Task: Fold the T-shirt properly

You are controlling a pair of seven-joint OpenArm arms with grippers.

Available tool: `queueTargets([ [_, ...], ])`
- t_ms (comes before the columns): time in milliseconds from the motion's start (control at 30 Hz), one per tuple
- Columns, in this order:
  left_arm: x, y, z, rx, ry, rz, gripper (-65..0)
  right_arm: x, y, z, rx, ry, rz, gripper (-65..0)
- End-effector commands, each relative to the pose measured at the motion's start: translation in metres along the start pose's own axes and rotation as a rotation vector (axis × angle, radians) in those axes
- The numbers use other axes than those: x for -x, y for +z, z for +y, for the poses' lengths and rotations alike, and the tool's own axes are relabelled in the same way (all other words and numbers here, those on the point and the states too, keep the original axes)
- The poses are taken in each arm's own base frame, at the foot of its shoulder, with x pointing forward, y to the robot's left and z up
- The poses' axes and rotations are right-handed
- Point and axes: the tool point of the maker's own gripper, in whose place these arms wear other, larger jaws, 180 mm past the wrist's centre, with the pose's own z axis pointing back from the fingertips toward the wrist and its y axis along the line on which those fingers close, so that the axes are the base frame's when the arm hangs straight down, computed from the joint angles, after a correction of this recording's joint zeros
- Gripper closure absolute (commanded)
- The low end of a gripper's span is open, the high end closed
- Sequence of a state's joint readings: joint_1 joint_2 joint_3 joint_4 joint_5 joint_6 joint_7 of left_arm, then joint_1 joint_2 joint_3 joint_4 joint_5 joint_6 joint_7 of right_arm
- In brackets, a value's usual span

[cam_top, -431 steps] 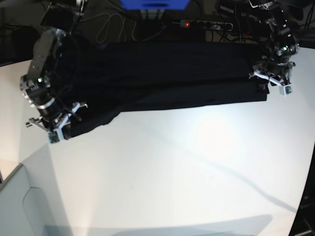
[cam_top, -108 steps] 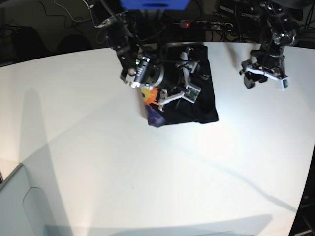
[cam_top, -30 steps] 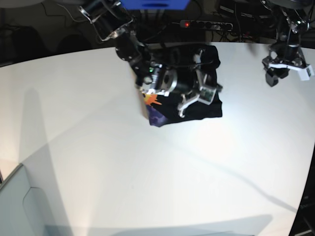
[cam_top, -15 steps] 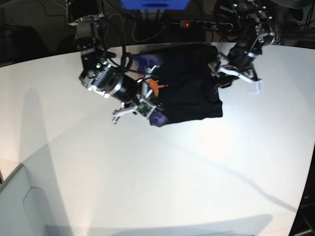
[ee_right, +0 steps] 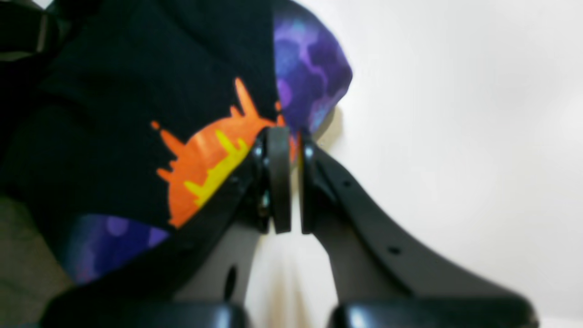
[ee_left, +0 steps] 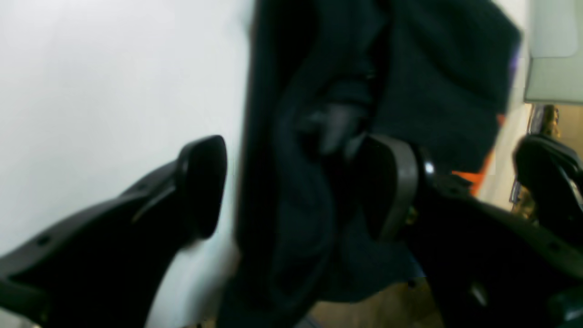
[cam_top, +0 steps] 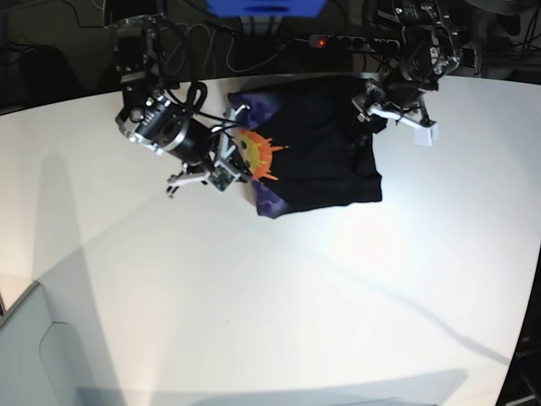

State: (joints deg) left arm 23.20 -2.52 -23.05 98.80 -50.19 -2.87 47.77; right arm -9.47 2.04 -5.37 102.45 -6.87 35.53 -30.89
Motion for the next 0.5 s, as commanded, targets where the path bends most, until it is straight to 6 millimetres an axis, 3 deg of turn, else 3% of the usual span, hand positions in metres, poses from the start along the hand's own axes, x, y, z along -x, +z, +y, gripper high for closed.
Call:
queueTargets([
  [0, -0.003, -0.002, 0.000, -0.003, -0.002, -0.002, -44.2, -0.013, 0.003, 0.001, -0.012, 0.018, -0.051, -0.6],
  [200, 0.003, -0.013, 0.006, 0.000, 0.020, 0.026, -43.7, -0.011, 0.003, 0.003, -0.015, 0.014, -0.048, -0.6],
  [267, 0.003, -0.013, 0.005, 0.001, 0.019, 0.026, -40.5, -0.009, 0.005, -0.003, 0.003, 0.008, -0.043, -0.6],
  [467, -0.001, -0.014, 0.004, 0.004, 0.016, 0.020, -4.3, -0.005, 0.011, -0.019, 0.050, -0.010, -0.040, -0.6],
])
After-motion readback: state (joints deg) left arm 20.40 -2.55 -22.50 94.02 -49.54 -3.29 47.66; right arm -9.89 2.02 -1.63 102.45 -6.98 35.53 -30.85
